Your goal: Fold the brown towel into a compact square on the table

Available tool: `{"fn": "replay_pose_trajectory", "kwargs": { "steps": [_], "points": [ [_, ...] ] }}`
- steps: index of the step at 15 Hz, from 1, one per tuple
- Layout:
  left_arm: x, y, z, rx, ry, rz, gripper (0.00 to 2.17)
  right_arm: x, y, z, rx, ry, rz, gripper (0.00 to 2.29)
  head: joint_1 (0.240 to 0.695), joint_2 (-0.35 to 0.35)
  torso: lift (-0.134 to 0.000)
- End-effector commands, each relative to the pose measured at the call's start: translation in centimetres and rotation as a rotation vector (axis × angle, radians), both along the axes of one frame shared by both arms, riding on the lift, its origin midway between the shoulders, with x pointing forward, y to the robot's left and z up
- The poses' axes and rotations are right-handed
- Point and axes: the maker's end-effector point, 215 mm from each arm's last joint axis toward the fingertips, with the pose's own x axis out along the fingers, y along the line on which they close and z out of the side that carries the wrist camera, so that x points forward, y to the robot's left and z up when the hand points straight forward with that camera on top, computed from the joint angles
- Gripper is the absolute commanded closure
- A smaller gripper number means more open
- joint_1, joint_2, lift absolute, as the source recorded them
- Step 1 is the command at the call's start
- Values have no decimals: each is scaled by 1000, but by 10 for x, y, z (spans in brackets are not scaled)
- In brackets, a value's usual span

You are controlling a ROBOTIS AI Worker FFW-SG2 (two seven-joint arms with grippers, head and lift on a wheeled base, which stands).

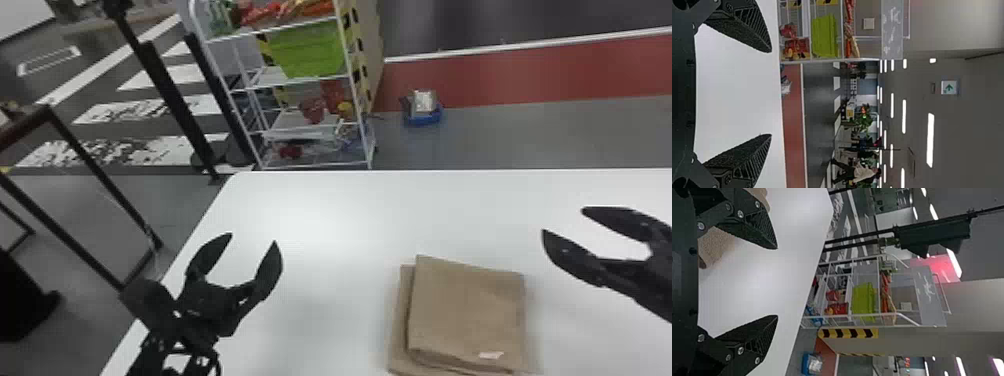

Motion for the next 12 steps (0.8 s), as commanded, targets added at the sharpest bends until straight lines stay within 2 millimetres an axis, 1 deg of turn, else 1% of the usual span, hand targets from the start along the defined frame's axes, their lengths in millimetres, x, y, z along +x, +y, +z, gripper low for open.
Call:
{"fn": "replay_pose_trajectory", "kwargs": {
  "steps": [1, 3, 4, 5, 6, 7, 9, 12],
  "points": [
    [-11, -31, -8, 6, -28, -24, 124, -12, -30, 8, 27, -102, -87, 76, 695, 299, -124],
    [-14, -48, -26, -5, 7, -50, 124, -29, -48, 3, 18, -164, -164, 73, 695, 256, -124],
    [-16, -54, -29, -3, 14, -54, 124, -34, -54, -4, 8, -161, -184, 73, 695, 232, -124],
    [-17, -59, -30, -4, 17, -63, 124, -37, -56, -7, 1, -160, -189, 73, 695, 203, -124],
    [-18, -65, -31, 4, 21, -68, 124, -40, -56, -11, 5, -149, -194, 73, 695, 191, -124],
    [-19, -72, -26, 12, 1, -65, 124, -42, -56, -14, 4, -143, -197, 73, 695, 181, -124],
    [-20, -75, -26, 29, -5, -57, 124, -41, -65, -26, -15, -123, -240, 76, 695, 160, -124],
    [-20, -72, -29, 27, 6, -52, 124, -45, -64, -33, -10, -97, -242, 76, 695, 140, -124]
  ]
}}
